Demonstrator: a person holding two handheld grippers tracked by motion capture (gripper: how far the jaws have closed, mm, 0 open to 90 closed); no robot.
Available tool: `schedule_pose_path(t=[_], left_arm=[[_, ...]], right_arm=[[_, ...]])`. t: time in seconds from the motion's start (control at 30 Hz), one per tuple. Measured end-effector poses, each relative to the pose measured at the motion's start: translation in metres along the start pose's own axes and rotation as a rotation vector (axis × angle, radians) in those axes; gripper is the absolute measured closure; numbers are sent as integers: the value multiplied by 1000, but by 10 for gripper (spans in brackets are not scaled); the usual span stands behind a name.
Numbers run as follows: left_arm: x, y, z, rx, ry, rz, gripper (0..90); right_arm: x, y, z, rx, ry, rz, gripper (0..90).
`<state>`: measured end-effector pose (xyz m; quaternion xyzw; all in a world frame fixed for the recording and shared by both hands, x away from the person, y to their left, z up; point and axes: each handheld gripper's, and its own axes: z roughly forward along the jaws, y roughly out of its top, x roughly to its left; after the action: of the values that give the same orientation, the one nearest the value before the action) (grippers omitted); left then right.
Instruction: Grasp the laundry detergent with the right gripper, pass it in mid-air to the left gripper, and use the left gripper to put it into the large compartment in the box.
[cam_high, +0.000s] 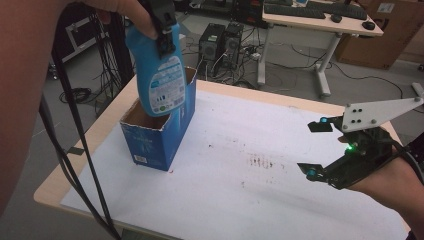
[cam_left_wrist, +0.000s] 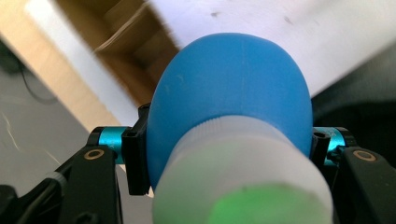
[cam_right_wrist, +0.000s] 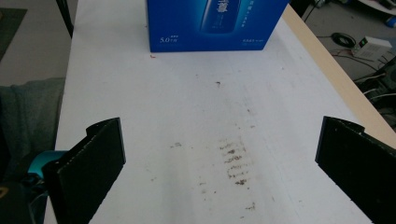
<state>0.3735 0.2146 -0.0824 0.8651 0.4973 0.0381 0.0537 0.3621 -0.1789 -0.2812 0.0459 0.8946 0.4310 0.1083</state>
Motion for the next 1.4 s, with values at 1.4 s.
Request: schedule_pose_path(t=[1.4], left_arm=[[52,10,166,164,-26,145,377]], right_arm=[[3,-16,2,31,-34,38,7]])
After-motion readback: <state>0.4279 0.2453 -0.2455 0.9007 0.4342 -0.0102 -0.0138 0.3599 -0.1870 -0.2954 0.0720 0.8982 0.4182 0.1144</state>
